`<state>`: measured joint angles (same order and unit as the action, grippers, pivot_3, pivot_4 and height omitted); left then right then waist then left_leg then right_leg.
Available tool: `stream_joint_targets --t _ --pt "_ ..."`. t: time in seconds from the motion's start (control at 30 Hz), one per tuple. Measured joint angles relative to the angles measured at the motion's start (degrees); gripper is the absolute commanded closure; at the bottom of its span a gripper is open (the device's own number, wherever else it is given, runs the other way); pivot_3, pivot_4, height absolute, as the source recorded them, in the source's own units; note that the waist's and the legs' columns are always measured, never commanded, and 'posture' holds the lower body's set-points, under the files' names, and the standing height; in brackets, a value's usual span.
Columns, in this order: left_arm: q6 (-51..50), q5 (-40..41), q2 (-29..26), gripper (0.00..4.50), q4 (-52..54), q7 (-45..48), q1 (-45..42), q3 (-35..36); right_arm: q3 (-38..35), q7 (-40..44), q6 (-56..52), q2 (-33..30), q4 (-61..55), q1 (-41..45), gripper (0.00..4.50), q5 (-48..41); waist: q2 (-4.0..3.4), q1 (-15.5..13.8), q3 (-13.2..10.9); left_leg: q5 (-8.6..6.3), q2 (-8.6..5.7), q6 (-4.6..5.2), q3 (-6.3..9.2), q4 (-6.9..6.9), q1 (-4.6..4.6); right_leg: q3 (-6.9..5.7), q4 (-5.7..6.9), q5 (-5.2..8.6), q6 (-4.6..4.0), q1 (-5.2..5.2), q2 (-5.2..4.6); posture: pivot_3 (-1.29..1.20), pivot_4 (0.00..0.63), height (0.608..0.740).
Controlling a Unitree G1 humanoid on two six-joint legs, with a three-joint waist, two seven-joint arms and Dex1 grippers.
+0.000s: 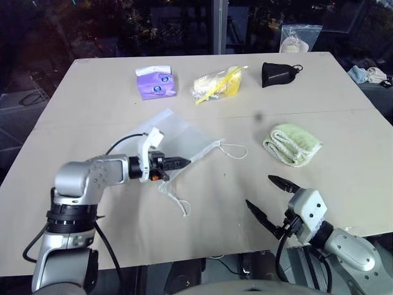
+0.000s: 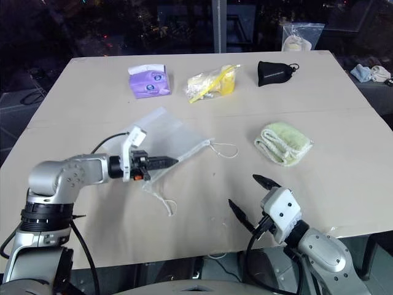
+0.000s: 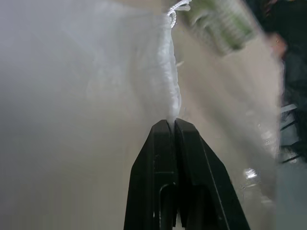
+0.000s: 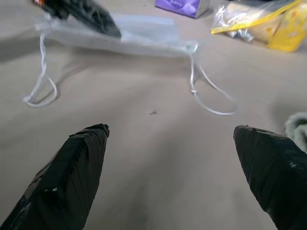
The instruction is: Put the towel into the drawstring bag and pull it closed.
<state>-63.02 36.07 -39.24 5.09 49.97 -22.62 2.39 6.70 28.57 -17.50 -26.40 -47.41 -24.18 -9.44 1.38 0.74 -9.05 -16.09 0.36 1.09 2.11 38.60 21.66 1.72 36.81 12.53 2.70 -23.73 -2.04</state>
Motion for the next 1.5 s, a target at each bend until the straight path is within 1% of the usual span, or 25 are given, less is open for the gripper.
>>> stream_joint_targets --t 0.07,0.1,0.13,0.17,0.2,0.33,0.4,0.43,0.5,0.57,0.6,0.67,0.8,0.87,0.9,0.93,1.03,1.13,1.2,1.23,1.27,1.33,1.43,1.47,1.5 --pt "6.09 -3.90 0.07 2.64 0.05 -0.17 2.07 -3.33 0.01 -0.42 0.15 -0.05 0.00 0.30 0.00 0.43 0.01 -0.10 0.00 0.00 0.00 -0.01 0.01 0.00 0.01 -0.01 -0.01 0.00 0.00 -0.01 0.00 0.00 0.150 0.740" --pt "8.45 -5.12 0.09 2.19 0.09 -0.14 2.44 -3.80 0.01 -0.52 0.20 -0.06 0.00 0.21 0.00 0.61 0.01 -0.18 0.00 0.00 0.00 -0.01 0.01 0.00 0.01 0.00 -0.01 0.00 -0.01 -0.01 0.00 0.00 0.150 0.740" --pt "9.84 -5.72 0.08 1.90 0.28 -0.15 2.51 -4.20 0.02 -0.55 0.20 -0.08 0.00 0.14 0.00 0.78 0.01 -0.29 0.00 0.00 0.00 -0.01 0.01 0.01 0.01 -0.02 -0.01 0.01 -0.01 0.00 -0.01 0.00 0.150 0.740" --pt "13.15 -7.65 0.08 1.37 0.78 -0.31 2.79 -4.93 0.03 -0.72 0.27 -0.08 0.00 -0.03 0.00 1.15 0.00 -0.39 0.00 0.00 -0.01 0.00 -0.01 0.01 0.01 -0.01 -0.02 0.01 -0.01 0.00 -0.02 0.00 0.150 0.740" --pt "16.59 -9.70 0.14 1.37 1.07 -0.68 3.24 -5.59 0.05 -1.01 0.32 -0.07 -0.01 -0.21 0.00 1.42 0.00 -0.37 0.01 0.00 -0.01 0.00 -0.04 0.01 0.01 0.02 -0.02 0.01 -0.01 0.00 -0.03 0.00 0.150 0.740" --pt "22.45 -13.38 0.67 1.37 1.02 -1.65 4.43 -6.69 0.16 -1.52 0.37 -0.04 0.00 -0.52 0.00 2.09 0.00 -0.30 0.00 0.00 -0.01 0.00 -0.08 0.00 0.02 0.05 -0.04 0.01 0.00 -0.01 -0.03 0.00 0.150 0.740" --pt "24.99 -15.10 0.68 1.92 0.93 -1.81 4.48 -7.44 0.21 -1.59 0.45 -0.03 0.00 -0.42 0.00 2.30 0.00 -0.27 0.00 0.00 -0.01 0.00 -0.08 0.00 0.03 0.04 -0.05 0.01 0.00 -0.01 -0.02 0.00 0.150 0.740" --pt "26.46 -16.24 0.68 2.26 0.84 -2.05 4.48 -7.53 0.25 -1.63 0.54 0.03 0.00 -0.32 0.00 2.40 0.00 -0.26 0.00 0.00 -0.01 0.00 -0.08 0.00 0.03 0.03 -0.05 0.01 0.00 -0.01 -0.02 0.00 0.150 0.740" --pt "29.46 -18.26 0.45 3.13 0.44 -2.23 4.52 -7.82 0.29 -1.70 0.67 0.09 0.00 -0.14 0.00 2.54 0.00 -0.24 0.00 0.00 -0.01 0.00 -0.09 0.00 0.03 0.03 -0.05 0.01 0.00 -0.01 -0.01 0.00 0.150 0.740" --pt "32.66 -20.62 0.07 4.17 0.39 -2.16 4.93 -9.12 0.30 -1.78 0.74 0.18 0.01 -0.01 0.00 2.65 0.00 -0.22 0.00 0.00 -0.01 0.00 -0.09 0.00 0.02 0.03 -0.05 0.01 0.01 -0.01 -0.01 0.00 0.150 0.740" --pt "34.66 -22.14 0.04 4.47 0.37 -2.23 5.32 -9.97 0.31 -1.83 0.79 0.22 0.01 0.04 0.00 2.71 0.00 -0.22 0.00 0.00 -0.01 0.00 -0.10 0.00 0.03 0.03 -0.05 0.01 0.00 -0.01 -0.02 0.00 0.150 0.740" --pt "37.56 -23.94 0.12 4.47 -0.06 -2.26 5.88 -10.75 0.31 -2.06 1.02 0.41 0.02 0.05 0.00 2.85 0.00 -0.23 0.00 0.00 -0.01 0.00 -0.10 0.00 0.03 0.03 -0.05 0.01 0.01 -0.01 -0.02 0.00 0.150 0.740" --pt "36.19 -22.83 0.84 4.47 -0.23 -1.59 5.90 -9.98 0.32 -2.21 1.16 0.44 0.02 0.11 0.00 2.97 0.00 -0.21 0.00 0.00 0.00 0.00 -0.09 0.00 0.02 0.02 -0.04 0.12 0.18 0.00 -0.02 0.00 0.150 0.740" --pt "28.21 -16.66 2.71 4.47 -0.87 -0.46 4.82 -7.29 0.33 -2.36 1.13 0.61 0.04 0.33 0.00 2.94 0.00 -0.24 0.00 0.00 0.00 0.00 -0.08 0.03 0.05 -0.04 -0.04 0.12 0.20 0.00 -0.01 0.00 0.150 0.740" --pt "21.79 -12.16 3.14 4.47 -1.24 0.49 3.65 -5.42 0.32 -2.64 1.03 0.99 0.04 0.58 0.00 2.87 0.02 -0.16 0.00 0.00 0.00 0.01 -0.07 0.06 0.08 -0.10 -0.03 0.12 0.22 0.00 0.00 0.00 0.150 0.740" --pt "15.16 -7.62 3.02 4.47 -1.44 1.61 2.02 -3.51 0.19 -2.66 0.38 1.26 0.04 0.85 0.00 2.14 0.04 -0.10 -0.02 0.00 0.00 0.01 -0.05 0.06 0.10 -0.15 -0.02 0.13 0.23 0.00 0.01 0.00 0.150 0.740" --pt "1.21 1.70 2.24 4.47 -1.53 2.66 -2.67 1.73 -1.02 -2.70 -1.86 2.18 0.03 1.78 0.00 -1.11 0.03 0.00 -0.02 0.00 0.00 0.01 0.02 0.06 0.08 -0.18 0.00 0.12 0.24 0.00 0.03 0.00 0.150 0.740" --pt "-7.89 6.79 2.58 4.47 -2.84 1.51 -5.70 5.00 -4.32 -4.38 -4.02 3.96 0.08 4.50 0.00 -3.13 0.02 0.10 -0.01 0.00 -0.03 0.01 0.06 0.04 0.03 -0.12 0.01 0.01 0.42 0.01 0.03 0.00 0.150 0.740" --pt "-12.67 8.65 4.82 4.47 -5.92 -1.65 -7.68 8.05 -6.96 -5.08 -6.75 4.00 0.09 7.18 0.00 -5.37 0.03 0.07 -0.01 0.00 -0.07 0.01 0.08 0.05 0.03 -0.12 0.01 -0.04 0.40 0.01 0.03 0.00 0.150 0.740" --pt "-14.30 9.15 6.11 4.47 -7.25 -3.42 -8.35 9.47 -7.67 -5.16 -8.13 3.99 0.09 7.95 0.00 -6.49 0.03 0.03 -0.01 0.00 -0.08 0.00 0.08 0.04 0.04 -0.13 0.01 -0.13 0.24 0.00 0.03 0.00 0.150 0.740" --pt "-14.58 9.22 6.38 4.47 -7.55 -3.83 -8.50 9.73 -7.77 -5.20 -8.50 3.98 0.09 8.15 0.00 -6.66 0.03 0.03 -0.01 0.00 -0.09 0.00 0.08 0.04 0.05 -0.14 0.01 -0.13 0.23 0.00 0.03 0.00 0.150 0.740" --pt "-16.70 10.36 8.87 4.47 -8.80 -6.81 -9.60 12.92 -9.23 -6.53 -11.09 4.72 1.02 10.83 0.00 -8.31 0.04 -0.01 -0.02 0.01 -0.08 0.00 0.14 0.04 0.08 -0.16 0.00 -0.14 0.22 0.00 0.03 0.00 0.150 0.740" --pt "-16.76 10.96 8.94 4.47 -5.93 -7.90 -9.55 12.86 -14.42 -10.62 -14.69 5.45 3.21 15.23 0.00 -9.21 0.03 0.00 -0.02 0.01 -0.11 -0.01 0.10 0.01 0.06 -0.08 0.00 -0.15 0.21 -0.01 -0.01 0.00 0.150 0.740" --pt "-16.74 11.18 8.88 4.47 -5.05 -8.10 -9.35 12.87 -16.34 -11.94 -16.75 6.58 4.25 16.87 0.00 -10.76 0.03 0.03 -0.02 0.01 -0.07 -0.02 0.09 0.00 0.06 -0.06 -0.01 -0.16 0.20 -0.01 -0.01 0.00 0.150 0.740" --pt "-16.59 11.39 9.27 4.47 -3.56 -8.83 -8.97 12.86 -19.97 -13.27 -20.49 7.56 6.96 20.36 0.00 -14.52 -0.01 0.07 -0.04 0.01 -0.05 -0.02 0.05 -0.01 0.05 0.00 -0.01 -0.16 0.19 -0.01 -0.04 0.00 0.150 0.740"
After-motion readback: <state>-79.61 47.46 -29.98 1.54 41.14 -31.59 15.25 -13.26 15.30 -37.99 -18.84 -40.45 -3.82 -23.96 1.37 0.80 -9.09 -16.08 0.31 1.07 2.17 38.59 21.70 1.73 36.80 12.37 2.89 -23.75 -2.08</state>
